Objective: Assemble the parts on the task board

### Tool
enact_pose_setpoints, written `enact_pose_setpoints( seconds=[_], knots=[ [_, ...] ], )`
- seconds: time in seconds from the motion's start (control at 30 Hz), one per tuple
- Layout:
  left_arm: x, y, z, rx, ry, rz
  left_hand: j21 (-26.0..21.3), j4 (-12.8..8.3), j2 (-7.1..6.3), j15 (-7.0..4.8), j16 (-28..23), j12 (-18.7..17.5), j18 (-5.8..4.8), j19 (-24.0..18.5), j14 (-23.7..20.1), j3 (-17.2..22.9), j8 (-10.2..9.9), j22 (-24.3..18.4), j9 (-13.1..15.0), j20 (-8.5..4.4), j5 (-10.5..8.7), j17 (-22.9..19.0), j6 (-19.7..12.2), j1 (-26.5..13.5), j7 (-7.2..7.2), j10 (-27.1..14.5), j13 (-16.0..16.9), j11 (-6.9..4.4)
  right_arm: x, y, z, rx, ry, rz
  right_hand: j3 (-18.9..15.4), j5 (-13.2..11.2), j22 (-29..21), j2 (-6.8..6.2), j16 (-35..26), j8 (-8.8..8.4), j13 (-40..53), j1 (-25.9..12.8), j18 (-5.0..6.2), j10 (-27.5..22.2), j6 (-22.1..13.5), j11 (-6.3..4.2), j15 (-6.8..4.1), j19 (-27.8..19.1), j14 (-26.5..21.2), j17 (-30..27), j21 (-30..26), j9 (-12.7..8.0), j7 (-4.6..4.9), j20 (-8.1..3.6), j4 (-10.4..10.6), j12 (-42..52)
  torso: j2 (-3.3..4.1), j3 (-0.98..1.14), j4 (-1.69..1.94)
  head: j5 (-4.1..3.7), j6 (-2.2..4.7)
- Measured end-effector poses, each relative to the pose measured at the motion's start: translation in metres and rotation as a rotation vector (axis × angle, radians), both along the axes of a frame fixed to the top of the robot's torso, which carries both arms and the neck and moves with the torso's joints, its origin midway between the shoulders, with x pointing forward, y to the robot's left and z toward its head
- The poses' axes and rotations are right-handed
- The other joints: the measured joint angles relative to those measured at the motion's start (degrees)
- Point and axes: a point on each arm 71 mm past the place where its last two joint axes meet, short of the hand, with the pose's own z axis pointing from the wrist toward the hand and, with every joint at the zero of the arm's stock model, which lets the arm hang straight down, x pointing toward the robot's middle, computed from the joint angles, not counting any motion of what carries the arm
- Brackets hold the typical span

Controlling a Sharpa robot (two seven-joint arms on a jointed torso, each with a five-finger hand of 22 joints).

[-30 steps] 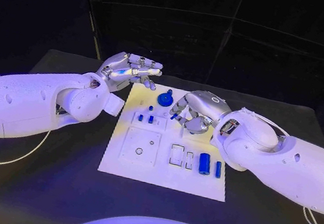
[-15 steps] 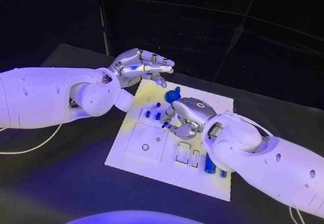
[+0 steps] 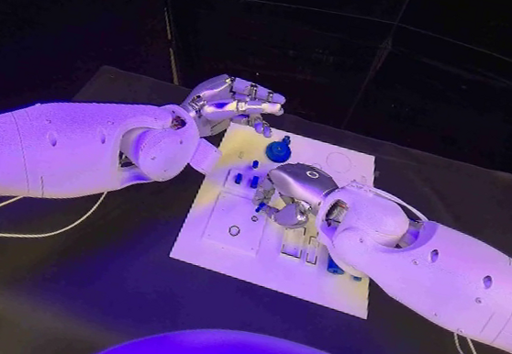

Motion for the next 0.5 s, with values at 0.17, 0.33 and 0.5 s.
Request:
enact_pose_setpoints(
  seconds=[0.17, 0.33, 0.5],
  knots=[
    [0.0002, 0.0001, -0.0001, 0.000, 0.000, 0.000, -0.2, 0.0, 0.00, 0.00, -0.1, 0.0, 0.00, 0.0, 0.0, 0.0, 0.0, 0.0, 0.0, 0.00, 0.00, 0.0, 0.0, 0.0, 0.00, 0.0, 0.0, 0.00, -0.0017, 0.0015, -0.0031, -0.011, 0.004, 0.007, 0.0, 0.2, -0.1, 0.00, 0.0, -0.01, 0.0, 0.0, 0.00, 0.0, 0.0, 0.00, 0.00, 0.0, 0.0, -0.1, 0.0, 0.0, 0.00, 0.00, 0.0, -0.2, -0.01, -0.01, 0.00, 0.18, -0.15],
    [0.0001, -0.0001, -0.0001, 0.000, 0.000, -0.001, -0.2, 0.0, 0.00, 0.00, -0.1, 0.0, 0.00, 0.0, 0.0, 0.0, 0.0, 0.0, 0.0, 0.00, 0.00, 0.0, 0.0, 0.0, 0.00, 0.0, 0.0, 0.00, -0.0029, 0.0031, -0.0053, -0.020, 0.008, 0.013, 0.0, 0.2, -0.1, -0.01, 0.0, -0.01, -0.1, 0.0, 0.00, 0.0, -0.1, 0.00, 0.00, 0.0, 0.0, -0.2, 0.0, 0.0, -0.06, 0.00, 0.0, -0.2, -0.01, -0.03, 0.01, 0.35, -0.27],
    [0.0001, -0.0003, -0.0001, 0.000, 0.001, -0.002, -0.2, 0.0, 0.00, 0.00, -0.1, 0.0, 0.00, 0.2, 0.0, -0.3, 0.0, -0.2, 0.0, 0.20, 0.00, 0.0, 0.0, 0.0, 0.00, 0.0, 0.0, 0.00, -0.0032, 0.0036, -0.0085, -0.028, 0.013, 0.014, -0.1, 0.2, -0.2, -0.01, 0.0, -0.01, -0.1, 0.0, 0.00, 0.0, -0.1, 0.00, 0.00, 0.0, 0.0, -0.2, 0.0, 0.0, -0.07, 0.00, 0.1, -0.2, -0.04, -0.04, 0.02, 0.46, -0.21]
  ],
)
